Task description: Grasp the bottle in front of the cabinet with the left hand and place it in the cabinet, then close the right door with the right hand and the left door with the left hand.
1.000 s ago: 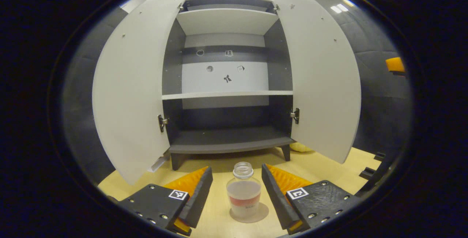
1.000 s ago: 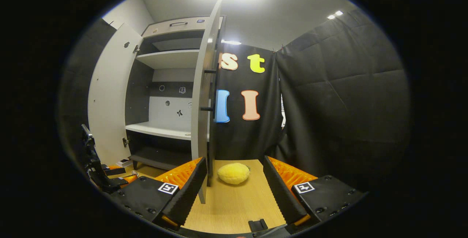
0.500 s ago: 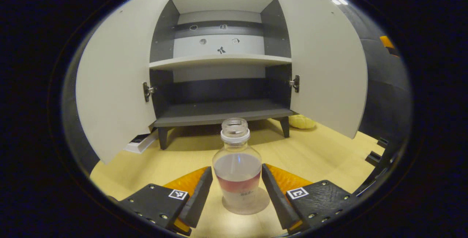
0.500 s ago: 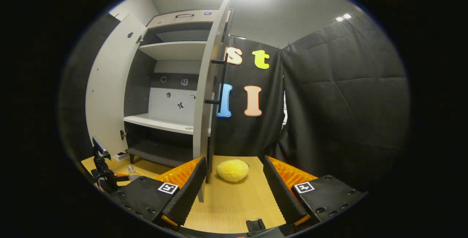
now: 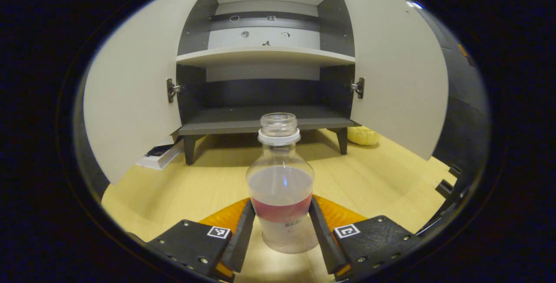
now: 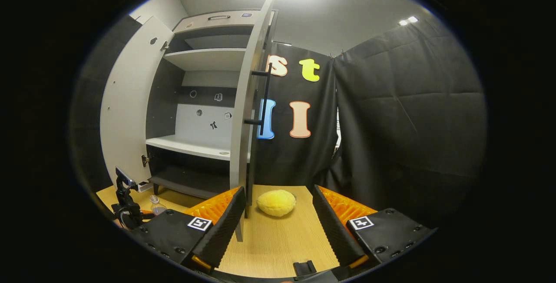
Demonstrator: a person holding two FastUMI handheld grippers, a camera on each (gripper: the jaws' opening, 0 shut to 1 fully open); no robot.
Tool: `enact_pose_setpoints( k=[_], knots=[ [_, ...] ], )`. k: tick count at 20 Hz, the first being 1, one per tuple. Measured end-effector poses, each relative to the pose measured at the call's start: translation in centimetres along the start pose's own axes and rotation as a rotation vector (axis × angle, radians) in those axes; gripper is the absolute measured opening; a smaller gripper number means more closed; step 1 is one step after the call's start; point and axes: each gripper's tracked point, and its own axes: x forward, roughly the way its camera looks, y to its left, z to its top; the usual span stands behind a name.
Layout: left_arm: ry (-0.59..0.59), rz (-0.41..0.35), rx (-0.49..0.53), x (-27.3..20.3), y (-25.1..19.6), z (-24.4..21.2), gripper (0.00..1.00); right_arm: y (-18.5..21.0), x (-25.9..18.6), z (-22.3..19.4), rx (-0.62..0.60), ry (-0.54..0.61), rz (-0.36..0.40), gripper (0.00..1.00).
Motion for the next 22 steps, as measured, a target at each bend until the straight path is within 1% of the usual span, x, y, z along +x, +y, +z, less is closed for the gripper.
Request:
enact_pose_setpoints(
  k=[1, 2, 5, 7, 12, 15, 17, 22],
  knots=[
    [-0.023, 0.005, 0.011, -0.3, 0.4, 1.4, 0.78, 0.1, 0.0, 0.2, 0.001, -0.004, 0.000, 0.99],
    [-0.046, 0.006, 0.023, 0.0, 0.8, 3.2, 0.71, 0.2, 0.0, 0.4, 0.005, -0.010, 0.000, 0.99],
    [-0.096, 0.032, 0.070, -0.3, 1.8, 7.5, 0.71, 0.5, -0.1, 1.1, 0.018, -0.031, 0.002, 0.99],
    [-0.130, 0.041, 0.079, -0.8, 2.4, 10.5, 0.71, 0.7, -0.2, 1.5, 0.024, -0.044, 0.001, 0.99],
    [-0.218, 0.034, 0.058, -2.1, 3.4, 18.0, 0.71, 0.8, -0.3, 2.0, 0.041, -0.069, -0.015, 0.99],
    [-0.263, 0.015, 0.048, -2.4, 3.6, 22.4, 0.71, 0.8, -0.2, 2.0, 0.053, -0.073, -0.028, 0.99],
    [-0.275, -0.006, 0.030, -1.9, 3.8, 25.0, 0.71, 0.8, -0.1, 1.8, 0.063, -0.070, -0.038, 0.99],
    [-0.304, -0.025, 0.018, 0.0, 5.1, 30.6, 0.71, 0.8, 0.2, 1.3, 0.079, -0.064, -0.076, 0.99]
  ],
)
